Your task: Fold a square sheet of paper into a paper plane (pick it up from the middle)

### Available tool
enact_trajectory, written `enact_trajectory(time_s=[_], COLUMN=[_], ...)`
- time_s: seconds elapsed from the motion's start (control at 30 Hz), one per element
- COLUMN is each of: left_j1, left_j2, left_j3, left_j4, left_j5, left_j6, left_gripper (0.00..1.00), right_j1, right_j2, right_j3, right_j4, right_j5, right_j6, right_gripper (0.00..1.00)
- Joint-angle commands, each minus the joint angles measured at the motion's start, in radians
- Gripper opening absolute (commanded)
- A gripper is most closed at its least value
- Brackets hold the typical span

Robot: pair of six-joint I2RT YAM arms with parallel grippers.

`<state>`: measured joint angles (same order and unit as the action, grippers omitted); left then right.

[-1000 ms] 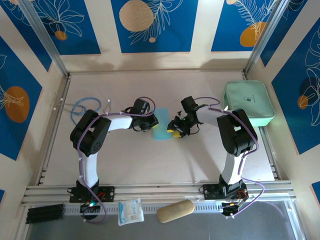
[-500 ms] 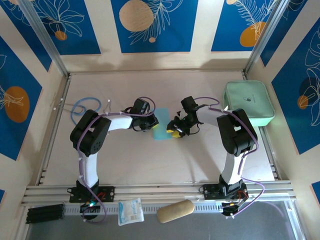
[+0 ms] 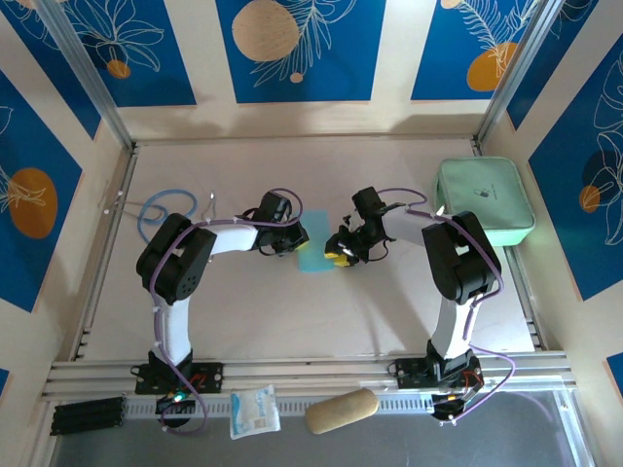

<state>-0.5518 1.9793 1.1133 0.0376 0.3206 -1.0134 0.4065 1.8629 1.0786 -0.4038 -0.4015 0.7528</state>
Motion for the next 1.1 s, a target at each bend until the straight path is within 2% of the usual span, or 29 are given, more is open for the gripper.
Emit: enact_trajectory(time_s=[0.0,0.3,0.5,0.63,0.83,1.07], left_j1=[0.008,0.008,0.009,0.020,0.060,0.066], left_j2=[0.014,0.009,-0.009,-0.044,-0.050,0.006], left_j3=[-0.018,-0.012,-0.006,-0.007,0.018,0.058], left_j4=[-0.090,-0.084,-0.066,0.025,0.066,0.027], left_j5=[-0.014,-0.005,0.010,0.061,0.084,0.107], left_j6=[-0.001,-0.002,0.007,0.026,0.074,0.107], left_gripper=[0.09,0.09,0.10,0.16,0.22,0.19], right_j1=[0.001,-0.007,-0.017,-0.019,-0.025,-0.028], right_j2=[-0.003,-0.017,-0.027,-0.027,-0.042,-0.055], right_j3=[-0.019,-0.047,-0.055,-0.046,-0.045,-0.040], right_j4=[0.028,0.051,0.044,0.016,-0.031,-0.046], right_j5=[-0.039,-0.034,-0.020,-0.014,-0.014,-0.019], right_j6=[0.027,0.075,0.087,0.073,0.025,0.010], right_gripper=[0.31,0.23,0.10,0.02,0.00,0.00])
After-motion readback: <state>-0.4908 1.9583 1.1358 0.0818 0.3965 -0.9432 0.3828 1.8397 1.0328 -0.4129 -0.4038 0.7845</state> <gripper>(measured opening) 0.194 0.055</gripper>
